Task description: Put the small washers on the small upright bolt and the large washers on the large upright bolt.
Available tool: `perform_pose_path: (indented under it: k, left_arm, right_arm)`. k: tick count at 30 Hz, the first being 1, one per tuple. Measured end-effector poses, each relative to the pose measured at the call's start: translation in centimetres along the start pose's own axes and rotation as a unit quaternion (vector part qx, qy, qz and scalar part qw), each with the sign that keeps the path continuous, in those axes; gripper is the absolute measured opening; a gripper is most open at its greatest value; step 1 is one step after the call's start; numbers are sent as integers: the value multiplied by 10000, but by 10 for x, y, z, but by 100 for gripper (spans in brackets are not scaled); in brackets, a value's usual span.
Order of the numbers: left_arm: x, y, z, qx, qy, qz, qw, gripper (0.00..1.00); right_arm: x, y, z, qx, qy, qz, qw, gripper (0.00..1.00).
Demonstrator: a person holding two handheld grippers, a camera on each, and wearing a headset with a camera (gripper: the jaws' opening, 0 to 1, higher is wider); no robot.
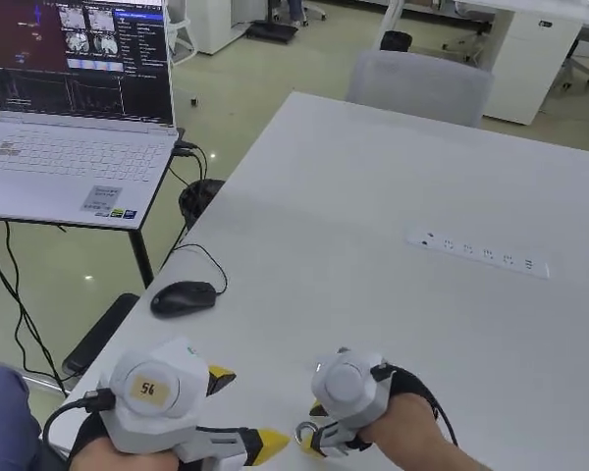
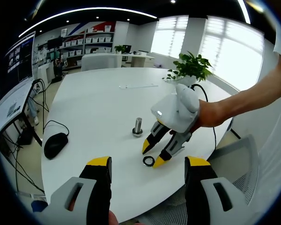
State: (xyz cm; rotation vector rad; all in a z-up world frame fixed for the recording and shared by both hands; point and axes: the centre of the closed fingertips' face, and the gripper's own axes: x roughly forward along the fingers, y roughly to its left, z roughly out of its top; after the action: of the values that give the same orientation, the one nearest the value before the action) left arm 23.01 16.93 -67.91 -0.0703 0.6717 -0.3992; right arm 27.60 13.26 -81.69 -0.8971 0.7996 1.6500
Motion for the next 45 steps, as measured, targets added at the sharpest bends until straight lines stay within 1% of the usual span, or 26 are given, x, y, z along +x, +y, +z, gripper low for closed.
perform_pose_path:
  k: [1,6,9,14,17,20,24,25,26,27,31,35,39,43,45]
  left_arm:
    - [0,0,0,1,3,6,10000,62]
    - [-3,4,-1,-2,2,61,10000,62]
    - [-5,5,-1,-8,-5,96,10000,62]
    - [-6,5,-2,20,9,112,9999,62]
    - [-7,5,-1,28,5,124,9999,62]
    - [-7,5,-1,36,2,137,9999,62]
    - [-8,4,-1,41,-7,140,9999,62]
    - [-8,3,-1,40,-7,136,9999,62]
    - [-8,2,-2,45,-4,133,9999,62]
    - [-8,2,-2,50,-2,132,9999,62]
    - [-8,0,-2,93,12,130,9999,62]
    - [-9,1,0,103,-5,145,9998,62]
    - [-10,1,0,97,-9,156,9998,62]
    - [-9,0,-1,94,4,140,9999,62]
    - [-8,-1,-2,89,9,129,9999,62]
  right_arm:
    - [2,0,-1,-57,62,21,10000,32]
    - [7,3,-7,-195,212,92,9995,32]
    - [6,1,-7,-387,202,37,9990,30]
    - [7,2,-8,-630,282,-48,9976,29]
    - [6,1,-8,-575,262,-42,9980,29]
    - [6,0,-8,-652,278,-48,9975,29]
    - [5,1,-10,-588,214,-100,9980,29]
    - [5,1,-10,-539,192,-126,9983,26]
    - [4,-2,-10,-520,195,-218,9982,25]
    - [4,-1,-10,-497,182,-183,9984,25]
    - [4,-2,-11,-298,110,-264,9991,24]
    - [3,-2,-13,-247,135,-335,9990,23]
    - [0,-1,-15,-208,91,-358,9991,23]
    - [-6,-2,-12,-106,-70,-402,9991,23]
    - [-7,-3,-11,-105,-84,-411,9991,23]
